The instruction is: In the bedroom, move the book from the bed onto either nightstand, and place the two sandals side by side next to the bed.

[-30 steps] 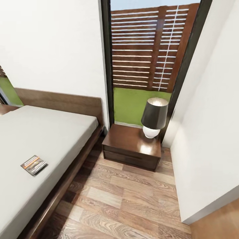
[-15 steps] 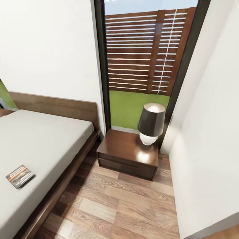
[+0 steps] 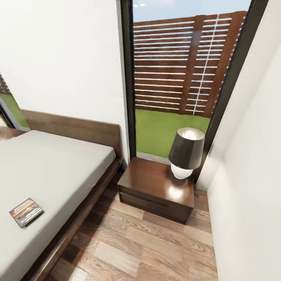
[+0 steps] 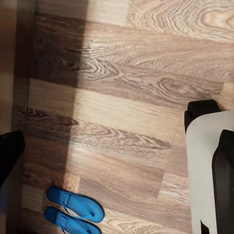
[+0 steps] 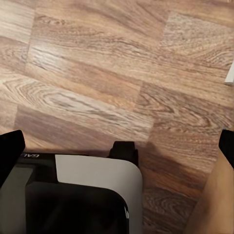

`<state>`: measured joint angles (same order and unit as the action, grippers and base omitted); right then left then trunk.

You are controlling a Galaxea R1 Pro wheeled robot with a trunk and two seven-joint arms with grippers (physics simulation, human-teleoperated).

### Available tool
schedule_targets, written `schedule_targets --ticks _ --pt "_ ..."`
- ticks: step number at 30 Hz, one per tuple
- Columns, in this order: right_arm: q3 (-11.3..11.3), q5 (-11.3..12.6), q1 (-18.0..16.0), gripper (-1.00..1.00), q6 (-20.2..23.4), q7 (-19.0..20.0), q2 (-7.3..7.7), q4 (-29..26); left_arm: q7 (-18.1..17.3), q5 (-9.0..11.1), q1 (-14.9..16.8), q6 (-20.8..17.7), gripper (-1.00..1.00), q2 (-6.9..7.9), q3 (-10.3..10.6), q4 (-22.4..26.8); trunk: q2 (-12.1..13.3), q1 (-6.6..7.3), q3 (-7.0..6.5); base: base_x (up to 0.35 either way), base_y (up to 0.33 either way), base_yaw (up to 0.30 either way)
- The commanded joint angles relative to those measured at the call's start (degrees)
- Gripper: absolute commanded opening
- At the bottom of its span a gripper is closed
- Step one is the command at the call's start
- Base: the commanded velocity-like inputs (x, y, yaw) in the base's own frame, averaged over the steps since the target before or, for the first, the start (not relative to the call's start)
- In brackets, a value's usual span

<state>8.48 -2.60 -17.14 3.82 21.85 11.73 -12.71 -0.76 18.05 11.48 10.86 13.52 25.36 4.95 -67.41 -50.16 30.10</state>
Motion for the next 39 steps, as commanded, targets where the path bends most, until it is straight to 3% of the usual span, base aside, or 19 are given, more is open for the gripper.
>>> schedule_targets --ticks 1,15,39 --pt "0.5 -0.3 0.0 1.00 0.4 0.3 0.00 -0.1 -0.1 0.6 0.0 0.2 1.00 0.02 0.5 0.0 0.0 -0.01 0.02 0.048 -0.004 0.067" --pt "0.5 -0.3 0.0 1.00 0.4 0.3 -0.02 -0.1 -0.1 0.6 0.0 0.2 1.00 -0.04 0.5 0.0 0.0 -0.01 -0.21 0.025 -0.001 0.113" --pt "0.5 -0.3 0.0 1.00 0.4 0.2 -0.24 0.0 0.0 0.6 0.0 0.2 1.00 -0.10 0.5 0.0 0.0 -0.01 -0.46 0.142 -0.060 0.272"
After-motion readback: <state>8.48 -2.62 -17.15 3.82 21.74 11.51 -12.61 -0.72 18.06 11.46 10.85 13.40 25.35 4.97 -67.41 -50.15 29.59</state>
